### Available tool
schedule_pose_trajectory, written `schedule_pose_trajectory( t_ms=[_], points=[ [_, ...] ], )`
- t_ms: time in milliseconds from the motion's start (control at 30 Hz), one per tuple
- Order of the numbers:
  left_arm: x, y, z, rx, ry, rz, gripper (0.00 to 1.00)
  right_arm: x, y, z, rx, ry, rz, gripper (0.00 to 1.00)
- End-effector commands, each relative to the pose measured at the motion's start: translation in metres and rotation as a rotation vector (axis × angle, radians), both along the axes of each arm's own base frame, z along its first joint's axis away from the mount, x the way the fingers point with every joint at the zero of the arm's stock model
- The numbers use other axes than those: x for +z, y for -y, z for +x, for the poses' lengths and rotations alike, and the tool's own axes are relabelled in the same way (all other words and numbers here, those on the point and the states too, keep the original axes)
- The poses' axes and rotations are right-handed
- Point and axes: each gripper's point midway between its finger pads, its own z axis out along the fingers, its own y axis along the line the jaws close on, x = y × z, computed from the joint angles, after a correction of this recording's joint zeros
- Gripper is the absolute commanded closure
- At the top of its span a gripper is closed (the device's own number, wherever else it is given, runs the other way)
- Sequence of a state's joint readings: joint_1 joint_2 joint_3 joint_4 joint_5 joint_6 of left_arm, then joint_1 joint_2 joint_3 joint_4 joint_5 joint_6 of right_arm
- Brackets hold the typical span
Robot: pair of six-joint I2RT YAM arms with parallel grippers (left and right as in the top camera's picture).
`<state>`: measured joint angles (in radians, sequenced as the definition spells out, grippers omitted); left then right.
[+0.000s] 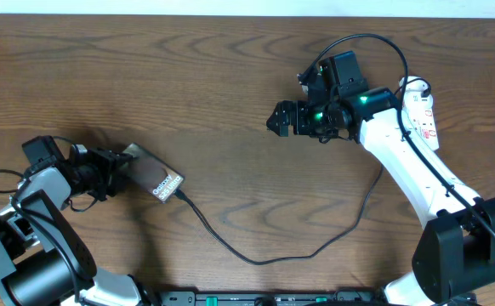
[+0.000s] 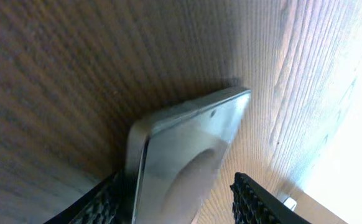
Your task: Plug charger to phone and switch on socket
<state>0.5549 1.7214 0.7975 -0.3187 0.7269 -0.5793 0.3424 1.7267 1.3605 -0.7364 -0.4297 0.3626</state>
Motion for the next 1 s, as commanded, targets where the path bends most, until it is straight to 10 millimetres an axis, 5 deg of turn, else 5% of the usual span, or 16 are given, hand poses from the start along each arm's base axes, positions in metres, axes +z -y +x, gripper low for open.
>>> schedule_pose_trajectory(
  t_ms=[0,467,600,733,967],
  points=[
    [-0.037,-0.003,-0.034,0.019,-0.178,0.059,0.44,0.014,-0.002,0.002,0.012,0.04,0.008,0.01],
    [-0.023,-0.004,-0.024,-0.05,-0.081,0.1,0.29,0.014,-0.002,0.002,0.013,0.041,0.008,0.01],
    [0.013,0.004,-0.004,-0.147,0.124,0.109,0.24,0.014,-0.002,0.002,0.013,0.041,0.007,0.01],
    [0.07,0.021,0.009,-0.297,0.392,0.165,0.17,0.014,-0.002,0.002,0.012,0.041,0.006,0.01],
    [0.14,0.042,0.012,-0.399,0.517,0.484,0.11,0.013,-0.001,0.002,0.009,0.042,0.001,0.01]
  ],
)
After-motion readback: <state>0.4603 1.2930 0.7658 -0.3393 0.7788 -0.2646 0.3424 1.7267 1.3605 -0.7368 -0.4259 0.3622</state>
